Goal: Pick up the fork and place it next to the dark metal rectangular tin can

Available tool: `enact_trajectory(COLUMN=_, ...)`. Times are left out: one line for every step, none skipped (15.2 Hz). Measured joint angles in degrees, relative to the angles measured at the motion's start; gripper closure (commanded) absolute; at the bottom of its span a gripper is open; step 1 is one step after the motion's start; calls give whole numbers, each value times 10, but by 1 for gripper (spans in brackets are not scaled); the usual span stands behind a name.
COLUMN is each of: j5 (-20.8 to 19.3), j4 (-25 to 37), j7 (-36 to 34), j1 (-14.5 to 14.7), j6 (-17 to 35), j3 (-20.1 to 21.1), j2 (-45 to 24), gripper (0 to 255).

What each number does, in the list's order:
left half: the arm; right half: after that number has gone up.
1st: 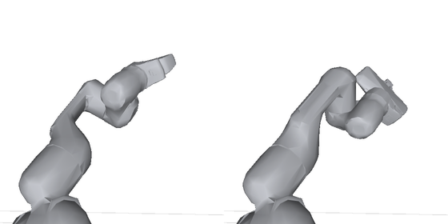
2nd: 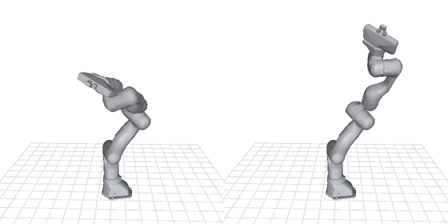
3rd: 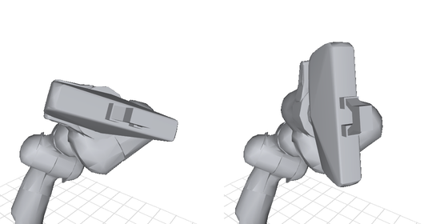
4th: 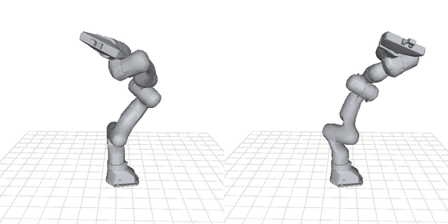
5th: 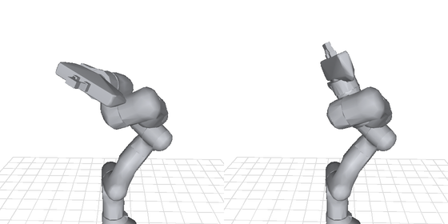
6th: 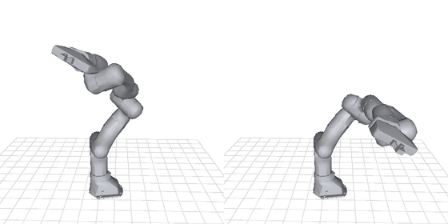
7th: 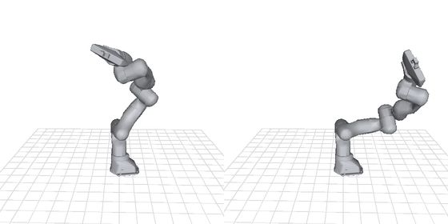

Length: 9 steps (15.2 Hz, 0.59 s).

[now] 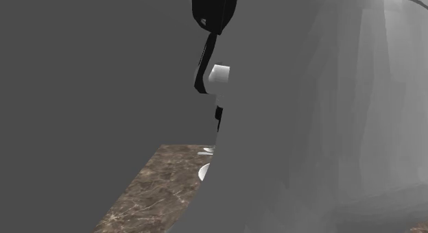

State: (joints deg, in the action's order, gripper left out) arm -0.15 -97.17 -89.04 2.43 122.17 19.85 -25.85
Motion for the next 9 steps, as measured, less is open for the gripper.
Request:
enact_trajectory(j5=-1, j4=-1, j7=-3, j1=1, j6=6, j3=-1, j2=-5, gripper=0)
enact_trajectory(j5=-3, j4=-1, j7=-4, j1=2, j6=11, j3=-3, j2=-10, gripper=0)
enact_trajectory(j5=-4, j4=-2, j7=-6, j1=4, j6=18, j3=-3, j2=-15, gripper=0)
enact_trajectory(j5=-5, j4=-4, j7=-8, j1=5, j6=23, j3=-4, j2=-18, gripper=0)
enact_trajectory(j5=-6, j4=-7, j7=-9, j1=6, j6=29, j3=-4, j2=-21, gripper=0)
enact_trajectory(j5=-7, j4=-9, j7=-10, j1=7, j6=35, j3=-5, j2=-25, gripper=0)
enact_trajectory(j5=-8, j4=-10, j7=-11, j1=8, j6=40, j3=-5, j2=-29, gripper=0)
enact_trajectory(j5=-9, j4=-10, j7=-11, j1=9, j6=42, j3=-6, j2=-31, gripper=0)
enact_trajectory(j5=-9, j4=-11, j7=-10, j1=9, j6=43, j3=-6, j2=-32, gripper=0)
